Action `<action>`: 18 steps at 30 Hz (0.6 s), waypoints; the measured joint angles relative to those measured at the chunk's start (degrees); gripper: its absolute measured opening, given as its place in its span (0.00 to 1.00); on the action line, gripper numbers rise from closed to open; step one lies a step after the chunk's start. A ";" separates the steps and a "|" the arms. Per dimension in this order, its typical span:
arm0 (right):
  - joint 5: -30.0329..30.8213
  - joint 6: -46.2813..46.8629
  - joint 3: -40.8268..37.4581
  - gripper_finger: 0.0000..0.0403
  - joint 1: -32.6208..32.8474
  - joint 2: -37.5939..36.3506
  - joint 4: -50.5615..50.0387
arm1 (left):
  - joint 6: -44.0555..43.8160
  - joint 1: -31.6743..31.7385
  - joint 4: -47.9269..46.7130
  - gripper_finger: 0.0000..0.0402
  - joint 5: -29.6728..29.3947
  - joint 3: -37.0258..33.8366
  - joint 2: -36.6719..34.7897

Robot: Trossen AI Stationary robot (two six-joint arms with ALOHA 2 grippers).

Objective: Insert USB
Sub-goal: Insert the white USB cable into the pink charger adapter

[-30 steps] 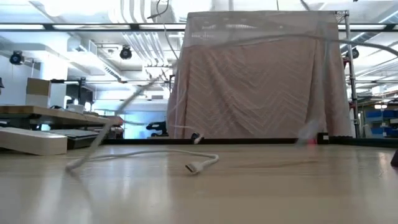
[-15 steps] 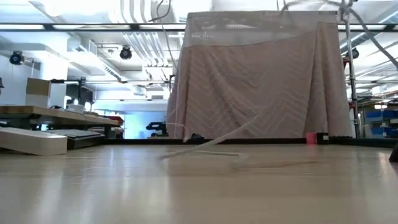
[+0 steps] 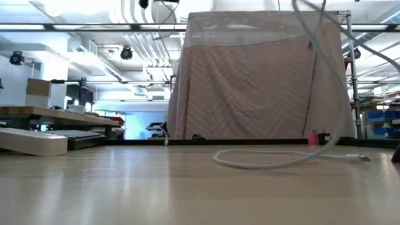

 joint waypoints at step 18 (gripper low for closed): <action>-5.60 -0.96 8.04 0.00 -2.34 5.90 7.29 | -1.26 -0.70 20.35 0.00 14.62 -29.45 0.00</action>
